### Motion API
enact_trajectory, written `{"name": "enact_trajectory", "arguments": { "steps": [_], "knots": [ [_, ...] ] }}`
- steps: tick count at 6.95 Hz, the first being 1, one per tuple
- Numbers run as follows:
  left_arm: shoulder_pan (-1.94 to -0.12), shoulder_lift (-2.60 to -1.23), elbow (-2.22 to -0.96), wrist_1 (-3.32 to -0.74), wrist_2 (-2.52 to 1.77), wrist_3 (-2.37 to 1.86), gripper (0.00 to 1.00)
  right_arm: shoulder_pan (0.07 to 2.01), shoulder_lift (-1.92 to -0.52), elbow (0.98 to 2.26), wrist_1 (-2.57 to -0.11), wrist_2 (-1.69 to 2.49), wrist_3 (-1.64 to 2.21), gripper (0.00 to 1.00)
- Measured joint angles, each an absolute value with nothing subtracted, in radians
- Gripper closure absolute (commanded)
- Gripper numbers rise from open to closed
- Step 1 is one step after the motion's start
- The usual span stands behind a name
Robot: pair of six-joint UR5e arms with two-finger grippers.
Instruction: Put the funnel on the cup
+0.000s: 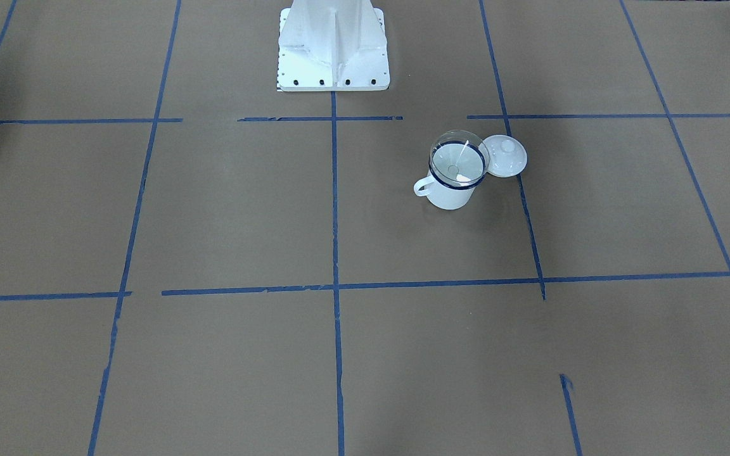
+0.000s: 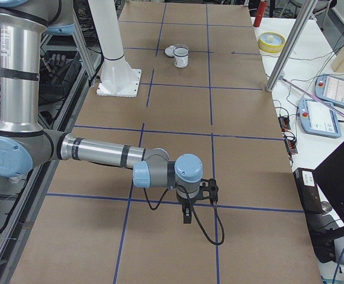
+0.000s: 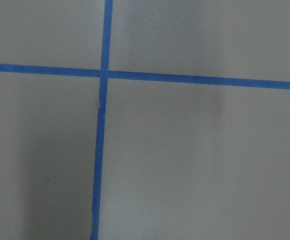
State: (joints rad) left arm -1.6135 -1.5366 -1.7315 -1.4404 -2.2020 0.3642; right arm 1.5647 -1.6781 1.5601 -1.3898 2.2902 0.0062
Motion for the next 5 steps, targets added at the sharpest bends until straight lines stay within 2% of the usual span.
{"name": "enact_trajectory", "arguments": {
  "steps": [2,5],
  "knots": [
    [-1.654,-1.519,-1.683,-1.426,-2.245,0.376,0.00,1.565,-1.678,1.560,-1.390,2.290,0.006,0.00],
    [-1.666,-1.491,-1.681,-1.430,-2.359,0.248,0.00,1.565,-1.678,1.560,-1.390,2.290,0.006,0.00]
  ]
}}
